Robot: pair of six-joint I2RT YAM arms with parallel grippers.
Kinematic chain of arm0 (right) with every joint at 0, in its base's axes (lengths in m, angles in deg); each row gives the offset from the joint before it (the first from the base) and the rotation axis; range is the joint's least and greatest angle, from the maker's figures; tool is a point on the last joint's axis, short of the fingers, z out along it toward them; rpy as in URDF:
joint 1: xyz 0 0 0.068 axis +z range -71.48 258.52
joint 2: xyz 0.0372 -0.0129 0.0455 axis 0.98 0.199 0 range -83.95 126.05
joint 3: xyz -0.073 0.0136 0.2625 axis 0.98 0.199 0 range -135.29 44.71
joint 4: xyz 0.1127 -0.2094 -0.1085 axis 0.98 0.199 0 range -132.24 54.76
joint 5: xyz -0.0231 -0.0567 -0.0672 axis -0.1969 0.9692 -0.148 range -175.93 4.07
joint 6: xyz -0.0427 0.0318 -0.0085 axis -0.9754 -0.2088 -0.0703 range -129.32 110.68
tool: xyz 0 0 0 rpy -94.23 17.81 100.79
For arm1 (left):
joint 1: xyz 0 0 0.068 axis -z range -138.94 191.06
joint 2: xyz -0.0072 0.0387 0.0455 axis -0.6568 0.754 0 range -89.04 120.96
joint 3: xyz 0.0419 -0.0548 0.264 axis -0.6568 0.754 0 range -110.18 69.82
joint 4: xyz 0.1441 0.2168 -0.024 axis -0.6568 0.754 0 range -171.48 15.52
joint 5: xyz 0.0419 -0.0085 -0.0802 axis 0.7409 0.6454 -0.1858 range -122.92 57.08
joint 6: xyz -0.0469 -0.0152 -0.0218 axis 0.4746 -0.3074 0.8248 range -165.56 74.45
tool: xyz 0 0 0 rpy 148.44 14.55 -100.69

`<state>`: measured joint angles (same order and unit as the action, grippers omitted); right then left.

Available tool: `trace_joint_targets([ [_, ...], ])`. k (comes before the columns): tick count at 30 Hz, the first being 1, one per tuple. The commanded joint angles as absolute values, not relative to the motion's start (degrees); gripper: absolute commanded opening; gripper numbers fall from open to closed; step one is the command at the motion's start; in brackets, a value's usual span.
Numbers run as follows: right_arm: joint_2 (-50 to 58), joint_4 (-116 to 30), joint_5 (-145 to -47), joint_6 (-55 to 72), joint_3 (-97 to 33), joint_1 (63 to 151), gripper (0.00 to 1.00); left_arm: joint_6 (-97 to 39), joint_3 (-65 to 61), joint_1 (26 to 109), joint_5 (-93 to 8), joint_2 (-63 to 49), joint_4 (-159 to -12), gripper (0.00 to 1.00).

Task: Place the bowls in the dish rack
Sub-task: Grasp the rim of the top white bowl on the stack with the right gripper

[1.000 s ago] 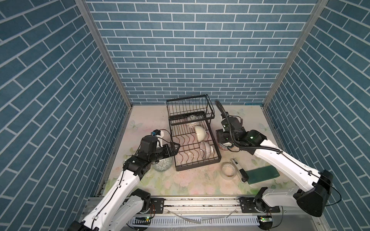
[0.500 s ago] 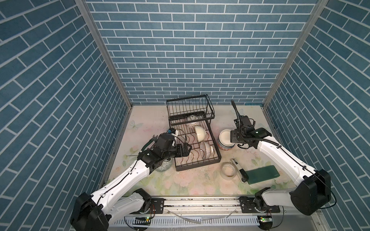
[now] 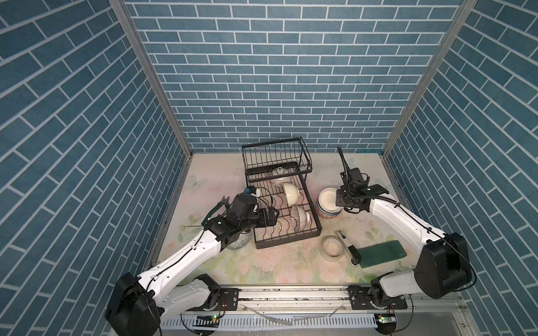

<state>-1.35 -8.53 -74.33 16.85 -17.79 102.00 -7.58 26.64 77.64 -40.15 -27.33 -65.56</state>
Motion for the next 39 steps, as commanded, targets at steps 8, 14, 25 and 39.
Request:
trace_joint_targets([
  [8,2.12,-11.37,-75.4,18.71,-16.72,101.2,0.35,-7.67,27.63,77.81,-37.41,-28.57,-64.85,1.0],
  [14,3.06,-11.99,-75.25,18.71,-16.56,101.2,0.24,-7.21,27.86,77.8,-36.31,-28.82,-64.69,1.0],
  [25,2.22,-11.79,-76.37,18.63,-17.01,101.19,0.01,-7.94,27.35,77.71,-36.14,-28.4,-64.09,1.0],
  [39,-1.0,-10.73,-77.0,17.32,-18.96,101.14,0.0,-7.46,28.69,77.64,-34.99,-29.9,-65.14,1.0],
])
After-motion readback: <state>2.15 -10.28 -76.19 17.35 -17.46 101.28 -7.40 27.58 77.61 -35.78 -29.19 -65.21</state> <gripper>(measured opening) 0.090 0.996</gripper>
